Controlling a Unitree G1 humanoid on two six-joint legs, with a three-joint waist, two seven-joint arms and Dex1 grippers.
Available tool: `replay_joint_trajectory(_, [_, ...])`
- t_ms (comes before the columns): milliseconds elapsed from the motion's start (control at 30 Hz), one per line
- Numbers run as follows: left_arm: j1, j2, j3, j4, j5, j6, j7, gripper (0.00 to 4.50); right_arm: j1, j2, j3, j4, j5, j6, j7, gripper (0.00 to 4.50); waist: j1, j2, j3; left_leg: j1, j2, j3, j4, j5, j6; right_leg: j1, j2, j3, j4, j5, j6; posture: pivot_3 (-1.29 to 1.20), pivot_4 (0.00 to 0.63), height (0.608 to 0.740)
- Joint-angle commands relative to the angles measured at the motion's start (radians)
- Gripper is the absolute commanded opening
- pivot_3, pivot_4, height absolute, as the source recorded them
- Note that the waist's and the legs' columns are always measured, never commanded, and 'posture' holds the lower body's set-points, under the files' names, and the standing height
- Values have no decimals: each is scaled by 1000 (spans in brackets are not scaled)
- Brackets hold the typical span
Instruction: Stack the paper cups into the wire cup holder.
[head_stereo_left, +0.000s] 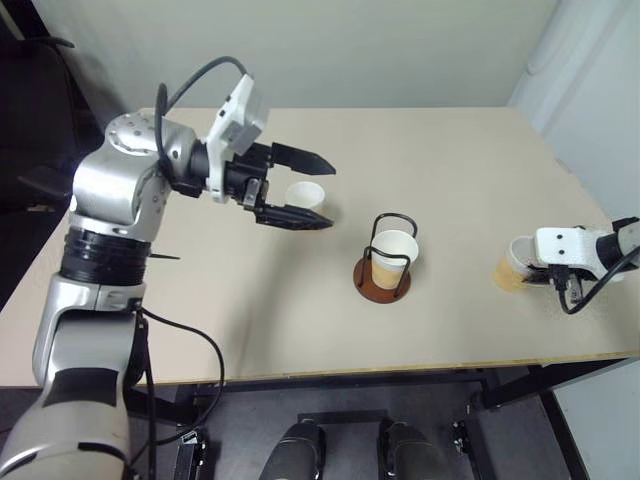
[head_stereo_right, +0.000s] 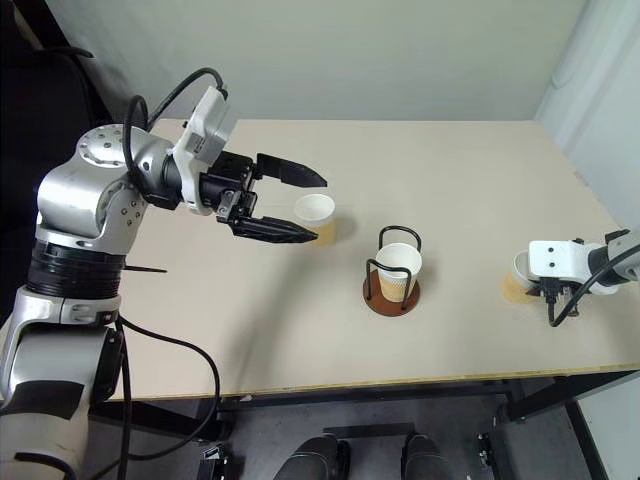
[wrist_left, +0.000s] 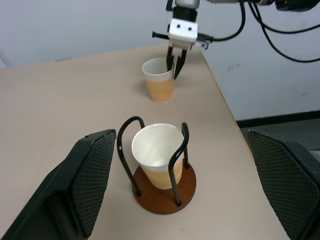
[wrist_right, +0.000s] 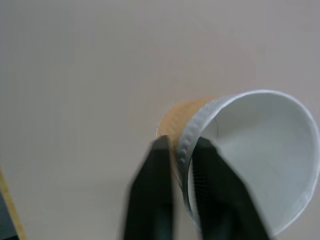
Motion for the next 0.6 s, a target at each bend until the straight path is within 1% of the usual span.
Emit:
replay_joint_trajectory(33, [-23,22,37,25,16,-29,-16,4500,-8,-30,-60,-103,70,86,50,18,0,0,0,0,0,0,0,0,0,0,0,0,0,0,0,0,150,740])
replay_joint_trajectory(233, [-32,29,42,88,37,-61,-44,4500,2,-56,-125,-287,175,268,82,18,0,0,0,-1,0,-1,-1,-2,-3,-2,1,0,0,-2,-2,0,150,740])
replay_joint_trajectory(333, [-36,29,51,110,38,-65,-57,4500,-35,-64,-156,-363,229,363,81,18,0,0,0,-2,0,-1,-1,-2,-4,-2,1,0,-1,-2,-3,0,150,740])
replay_joint_trajectory(467, [-39,34,53,136,52,-82,-69,4500,-128,-57,-165,-449,292,484,74,18,-2,0,0,-2,0,-1,-1,-2,-5,-3,1,0,-1,-3,-3,0,150,740])
replay_joint_trajectory(533, [-45,37,55,159,62,-92,-74,4500,-241,-25,-153,-502,342,583,62,18,-3,0,0,-2,0,-2,-3,-2,-5,-4,2,0,0,-4,-4,0,150,740])
replay_joint_trajectory(600, [-50,36,55,172,68,-100,-80,4500,-314,3,-137,-546,377,651,52,18,-4,0,0,-2,0,-2,-5,-2,-5,-6,2,1,0,-4,-4,0,150,740])
